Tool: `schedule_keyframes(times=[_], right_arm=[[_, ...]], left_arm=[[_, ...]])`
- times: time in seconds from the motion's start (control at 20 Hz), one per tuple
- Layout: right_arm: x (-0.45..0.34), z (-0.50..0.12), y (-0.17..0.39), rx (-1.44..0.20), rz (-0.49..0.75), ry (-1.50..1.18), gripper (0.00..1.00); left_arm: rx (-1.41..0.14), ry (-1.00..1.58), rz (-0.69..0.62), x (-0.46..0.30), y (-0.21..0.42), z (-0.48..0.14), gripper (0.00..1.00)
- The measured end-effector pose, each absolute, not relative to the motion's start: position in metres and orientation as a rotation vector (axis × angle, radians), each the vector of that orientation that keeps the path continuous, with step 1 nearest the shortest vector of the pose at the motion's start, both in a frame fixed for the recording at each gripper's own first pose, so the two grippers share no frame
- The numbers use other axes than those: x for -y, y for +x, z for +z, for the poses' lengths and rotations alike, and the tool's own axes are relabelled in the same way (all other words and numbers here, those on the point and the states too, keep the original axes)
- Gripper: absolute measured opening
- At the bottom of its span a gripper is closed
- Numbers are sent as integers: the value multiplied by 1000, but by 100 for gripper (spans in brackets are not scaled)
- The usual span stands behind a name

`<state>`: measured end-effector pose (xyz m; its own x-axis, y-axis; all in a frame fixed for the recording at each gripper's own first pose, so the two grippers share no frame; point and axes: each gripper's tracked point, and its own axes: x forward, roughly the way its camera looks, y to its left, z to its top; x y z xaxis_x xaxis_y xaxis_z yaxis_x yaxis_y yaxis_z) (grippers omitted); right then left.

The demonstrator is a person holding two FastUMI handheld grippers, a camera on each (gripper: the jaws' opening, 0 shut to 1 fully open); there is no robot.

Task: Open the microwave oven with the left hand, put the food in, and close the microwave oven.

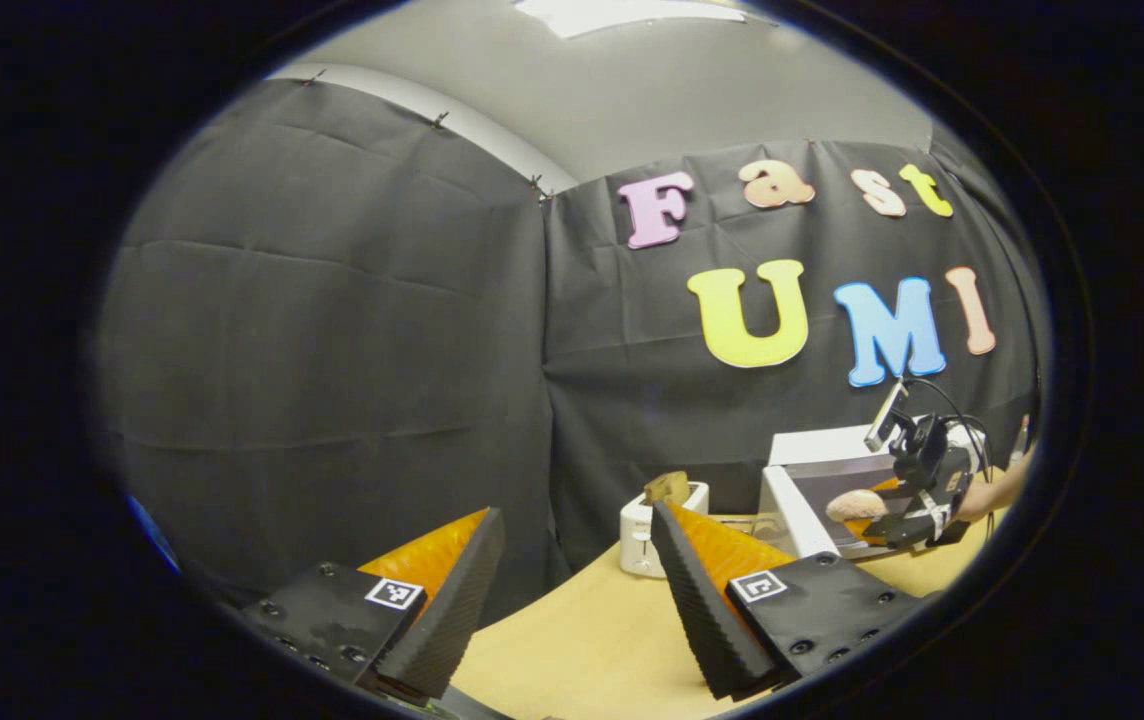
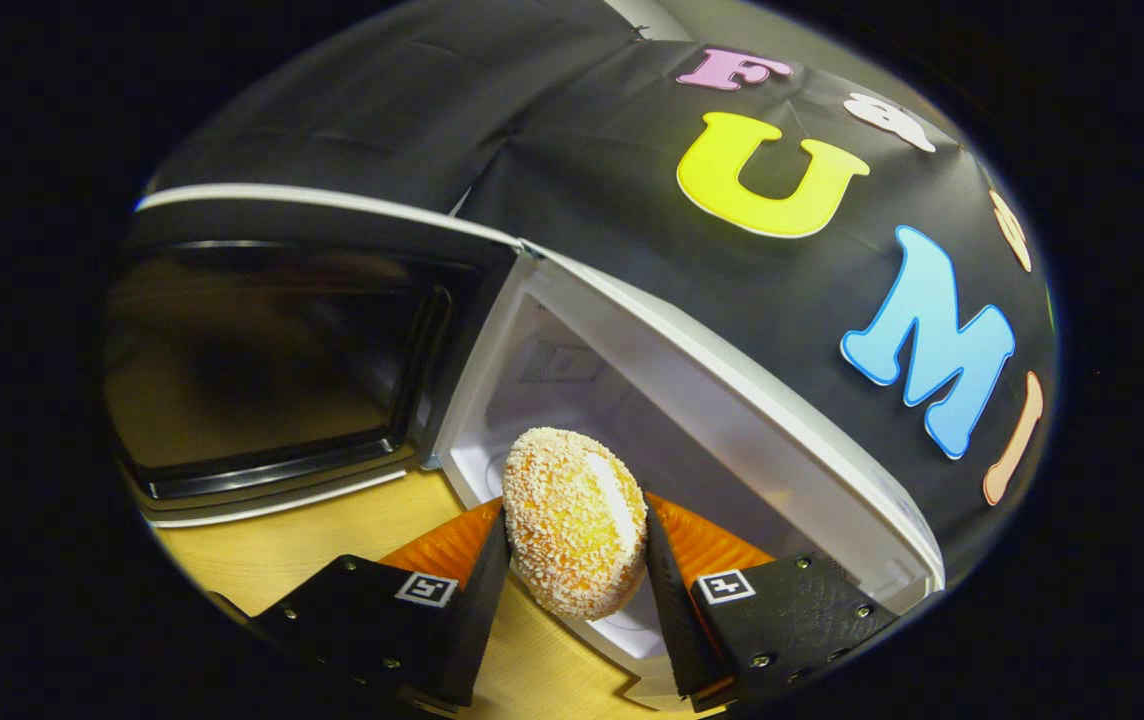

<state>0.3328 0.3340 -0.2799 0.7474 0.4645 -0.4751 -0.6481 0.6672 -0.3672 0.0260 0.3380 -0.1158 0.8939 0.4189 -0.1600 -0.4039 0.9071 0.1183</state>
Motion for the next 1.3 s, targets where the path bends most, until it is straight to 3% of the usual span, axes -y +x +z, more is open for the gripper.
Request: schedule_keyframes(times=[0.25,0.35,0.6,0.8,0.85,0.9,1.3], right_arm=[[-333,-314,363,-359,598,-639,72],[-334,-322,368,-368,590,-653,74],[-333,-335,376,-388,568,-673,78],[-329,-328,374,-390,549,-674,89],[-329,-325,372,-395,553,-665,86],[-331,-321,368,-397,568,-650,94],[-339,-241,308,-333,599,-418,98]], left_arm=[[-221,69,443,-355,30,-133,99],[-236,68,445,-358,33,-139,93],[-232,64,438,-361,45,-145,99],[-227,58,417,-355,53,-148,96],[-225,55,414,-354,53,-149,96],[-220,50,410,-352,54,-149,96],[-218,19,344,-333,57,-169,99]])
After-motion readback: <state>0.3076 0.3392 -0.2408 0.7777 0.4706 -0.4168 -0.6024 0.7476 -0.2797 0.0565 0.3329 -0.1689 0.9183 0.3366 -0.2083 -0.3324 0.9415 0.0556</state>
